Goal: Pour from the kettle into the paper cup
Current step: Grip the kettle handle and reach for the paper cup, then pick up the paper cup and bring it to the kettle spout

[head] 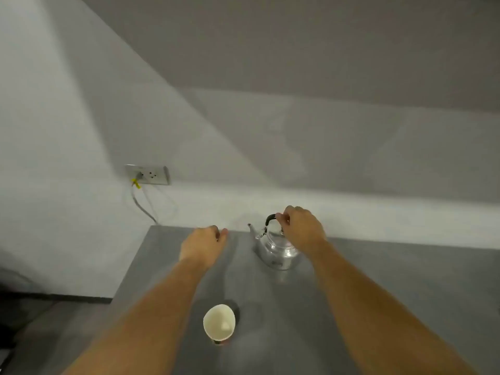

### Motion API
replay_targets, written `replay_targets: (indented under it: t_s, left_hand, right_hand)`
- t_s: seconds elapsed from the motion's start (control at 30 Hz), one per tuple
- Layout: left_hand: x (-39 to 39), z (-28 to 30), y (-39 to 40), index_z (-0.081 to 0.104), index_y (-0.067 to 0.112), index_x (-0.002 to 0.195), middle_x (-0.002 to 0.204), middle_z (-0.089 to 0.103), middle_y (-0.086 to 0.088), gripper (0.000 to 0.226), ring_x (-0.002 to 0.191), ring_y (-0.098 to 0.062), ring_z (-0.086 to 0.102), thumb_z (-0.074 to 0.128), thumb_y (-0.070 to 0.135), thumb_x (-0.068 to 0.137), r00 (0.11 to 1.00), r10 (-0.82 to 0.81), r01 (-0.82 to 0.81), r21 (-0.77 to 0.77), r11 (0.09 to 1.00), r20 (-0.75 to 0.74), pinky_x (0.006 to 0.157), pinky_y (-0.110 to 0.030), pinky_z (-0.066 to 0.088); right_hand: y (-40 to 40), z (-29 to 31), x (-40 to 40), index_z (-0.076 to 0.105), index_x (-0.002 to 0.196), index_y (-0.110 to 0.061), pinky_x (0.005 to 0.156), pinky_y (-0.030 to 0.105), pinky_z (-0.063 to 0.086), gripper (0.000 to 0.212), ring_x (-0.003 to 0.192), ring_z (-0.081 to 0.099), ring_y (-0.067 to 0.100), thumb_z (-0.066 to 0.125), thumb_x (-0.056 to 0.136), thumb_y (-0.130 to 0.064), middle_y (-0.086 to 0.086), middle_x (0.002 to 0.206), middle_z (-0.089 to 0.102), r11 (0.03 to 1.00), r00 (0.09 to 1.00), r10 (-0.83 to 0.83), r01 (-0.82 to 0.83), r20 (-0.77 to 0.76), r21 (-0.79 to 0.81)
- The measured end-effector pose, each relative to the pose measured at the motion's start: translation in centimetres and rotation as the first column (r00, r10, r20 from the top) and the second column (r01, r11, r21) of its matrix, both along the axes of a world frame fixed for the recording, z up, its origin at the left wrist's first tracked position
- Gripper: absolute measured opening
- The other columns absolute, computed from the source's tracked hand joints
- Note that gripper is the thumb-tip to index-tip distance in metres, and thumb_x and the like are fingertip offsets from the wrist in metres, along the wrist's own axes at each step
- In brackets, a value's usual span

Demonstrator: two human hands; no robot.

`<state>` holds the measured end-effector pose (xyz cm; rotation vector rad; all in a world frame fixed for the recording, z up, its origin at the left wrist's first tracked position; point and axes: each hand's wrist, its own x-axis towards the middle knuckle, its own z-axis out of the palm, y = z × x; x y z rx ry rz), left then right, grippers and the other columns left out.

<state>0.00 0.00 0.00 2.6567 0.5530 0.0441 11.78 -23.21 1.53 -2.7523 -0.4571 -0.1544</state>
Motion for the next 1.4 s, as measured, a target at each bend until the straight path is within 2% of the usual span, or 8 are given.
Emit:
replay_targets:
  t_s: [0.13,0.27,0.47,0.6,0.77,0.97,1.13,1.4]
  left_hand:
    - [1.3,-1.3,0.9,0.07,0.017,0.095,0.1,0.076,-0.013,0.047,0.099,-0.038,0.071,0.041,0.053,0.102,0.998,0.058,-0.058,0.01,0.998,-0.011,0.079,-0.039,0.052]
    - [2.9,-2.8,1.8,0.072,0.016,0.095,0.101,0.077,-0.016,0.049,0.102,-0.038,0.072,0.041,0.053,0.103,0.994,0.091,-0.09,0.021,0.996,-0.058,0.083,-0.041,0.055]
    - [3.8,-4.6,2.1,0.07,0.015,0.092,0.096,0.076,-0.016,0.052,0.097,-0.04,0.071,0.039,0.056,0.103,0.99,0.113,-0.114,-0.005,0.994,-0.09,0.082,-0.041,0.056]
    - [3.6,-5.0,2.2,0.066,0.019,0.09,0.094,0.074,-0.013,0.049,0.094,-0.039,0.07,0.04,0.058,0.101,0.99,0.111,-0.115,-0.041,0.992,-0.089,0.08,-0.039,0.055]
    - [2.4,-5.4,2.4,0.071,0.019,0.099,0.098,0.075,-0.011,0.051,0.095,-0.037,0.071,0.04,0.06,0.101,0.989,0.115,-0.12,-0.049,0.992,-0.095,0.083,-0.041,0.058]
    - [-1.0,-6.6,2.8,0.072,0.021,0.1,0.097,0.076,-0.006,0.05,0.094,-0.035,0.071,0.042,0.062,0.099,0.986,0.143,-0.152,-0.102,0.983,-0.087,0.079,-0.038,0.053]
    - [-5.5,-8.7,3.1,0.067,0.026,0.09,0.075,0.061,0.004,0.04,0.081,-0.03,0.063,0.046,0.059,0.098,0.981,0.159,-0.178,-0.192,0.965,-0.109,0.073,-0.033,0.047]
    - [-13.3,-13.3,3.1,0.071,0.022,0.106,0.079,0.07,0.002,0.029,0.08,-0.026,0.069,0.055,0.047,0.101,0.985,0.117,-0.151,-0.311,0.938,-0.127,0.073,-0.032,0.049]
  right_hand:
    - [0.3,-0.9,2.8,0.065,0.106,-0.015,0.079,0.039,0.051,0.035,0.101,0.053,0.025,0.046,0.102,-0.044,0.004,0.103,0.063,1.0,0.999,0.008,-0.009,0.031,0.01]
    - [0.5,-3.1,4.9,0.067,0.108,-0.012,0.087,0.043,0.05,0.039,0.102,0.052,0.029,0.045,0.103,-0.045,0.009,0.108,0.063,0.997,0.999,0.042,-0.041,0.017,-0.065]
    - [-0.1,-5.0,6.3,0.066,0.106,-0.01,0.082,0.045,0.053,0.046,0.091,0.059,0.031,0.036,0.106,-0.046,0.011,0.094,0.065,0.995,0.995,0.064,-0.07,-0.081,-0.07]
    - [-0.4,-5.4,6.5,0.059,0.074,-0.012,0.063,0.036,0.049,0.06,0.068,0.062,0.024,0.037,0.1,-0.062,0.003,0.067,0.063,0.993,0.975,-0.023,0.047,-0.223,0.106]
    - [-0.4,-4.4,6.2,0.06,0.062,-0.012,0.053,0.031,0.041,0.06,0.056,0.057,0.019,0.051,0.093,-0.063,0.004,0.057,0.062,0.97,0.94,-0.048,0.124,-0.339,0.208]
    - [-0.8,-3.7,3.8,0.064,0.06,-0.013,0.05,0.029,0.037,0.062,0.055,0.057,0.016,0.053,0.088,-0.067,0.001,0.054,0.062,0.969,0.938,-0.047,0.126,-0.344,0.212]
    - [-2.0,-2.3,-0.4,0.058,0.05,-0.018,0.049,0.029,0.034,0.064,0.05,0.053,0.014,0.054,0.084,-0.073,-0.004,0.045,0.054,0.967,0.953,-0.025,0.099,-0.303,0.233]
    - [-2.9,0.3,-7.9,0.061,0.05,-0.019,0.047,0.028,0.034,0.056,0.036,0.047,0.004,0.067,0.083,-0.065,-0.011,0.038,0.053,0.957,0.947,0.042,0.053,-0.319,0.285]
